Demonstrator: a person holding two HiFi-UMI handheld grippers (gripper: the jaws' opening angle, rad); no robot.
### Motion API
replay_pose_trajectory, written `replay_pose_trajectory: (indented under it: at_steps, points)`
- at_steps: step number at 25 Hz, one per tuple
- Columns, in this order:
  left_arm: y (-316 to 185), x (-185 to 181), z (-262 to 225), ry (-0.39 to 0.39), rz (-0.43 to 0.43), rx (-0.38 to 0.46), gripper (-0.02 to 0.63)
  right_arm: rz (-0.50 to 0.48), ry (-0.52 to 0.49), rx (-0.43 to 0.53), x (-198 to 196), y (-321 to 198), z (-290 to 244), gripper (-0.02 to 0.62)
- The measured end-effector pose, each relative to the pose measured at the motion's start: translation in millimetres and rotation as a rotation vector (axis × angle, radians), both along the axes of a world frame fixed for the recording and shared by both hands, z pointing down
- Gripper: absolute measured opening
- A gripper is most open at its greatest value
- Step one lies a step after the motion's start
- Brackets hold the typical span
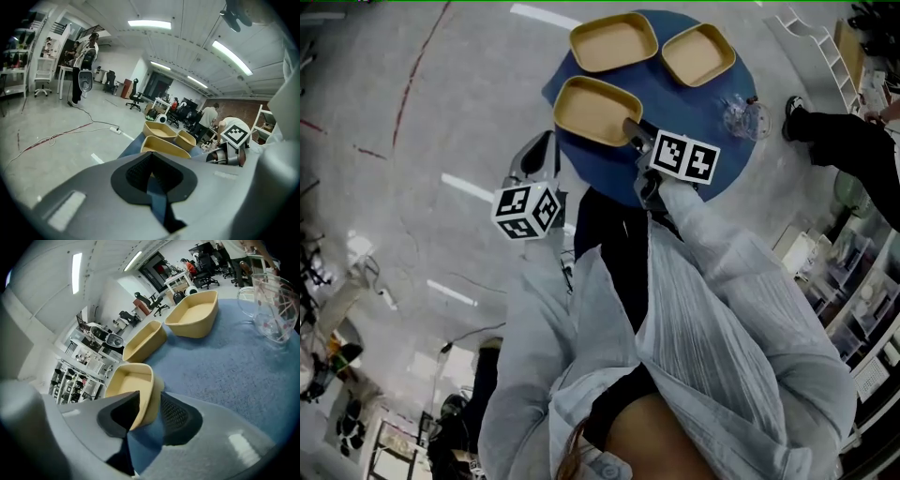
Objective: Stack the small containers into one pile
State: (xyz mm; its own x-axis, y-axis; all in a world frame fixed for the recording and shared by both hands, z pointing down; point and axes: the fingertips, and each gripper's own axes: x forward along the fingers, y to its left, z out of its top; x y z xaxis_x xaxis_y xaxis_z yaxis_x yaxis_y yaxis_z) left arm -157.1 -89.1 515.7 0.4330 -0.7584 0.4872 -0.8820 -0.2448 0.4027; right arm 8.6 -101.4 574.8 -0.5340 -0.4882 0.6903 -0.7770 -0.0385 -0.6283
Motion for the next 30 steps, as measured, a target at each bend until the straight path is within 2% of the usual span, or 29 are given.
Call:
replay_pose_trajectory:
  at_steps: [1, 3, 12, 23, 30]
  points:
    - [0.6, -0.8, 0.7, 0.000, -0.008, -0.001, 0.015, -0.005, 0.008, -0.021, -1.5, 0.7, 2.8, 0.114]
    - [1.7, -2.5, 2.2, 0.000, -0.021, -0.006, 0.015, -0.001, 0.006, -0.052, -3.9, 1.2, 5.0, 0.087]
    - [6.3, -5.7, 4.8, -0.004, -0.046, -0.015, 0.015, 0.017, 0.018, -0.055, 2.6, -0.2, 2.1, 0.059]
    - [4.0, -0.3, -7.5, -0.017, -0.024, 0.007, 0.015, -0.069, 0.096, 0.029, 12.1, -2.7, -9.5, 0.025]
    - [1.1, 8.4, -17.9, -0.031, -0.004, 0.023, 0.015, -0.111, 0.139, 0.086, 34.9, -2.8, -29.7, 0.025]
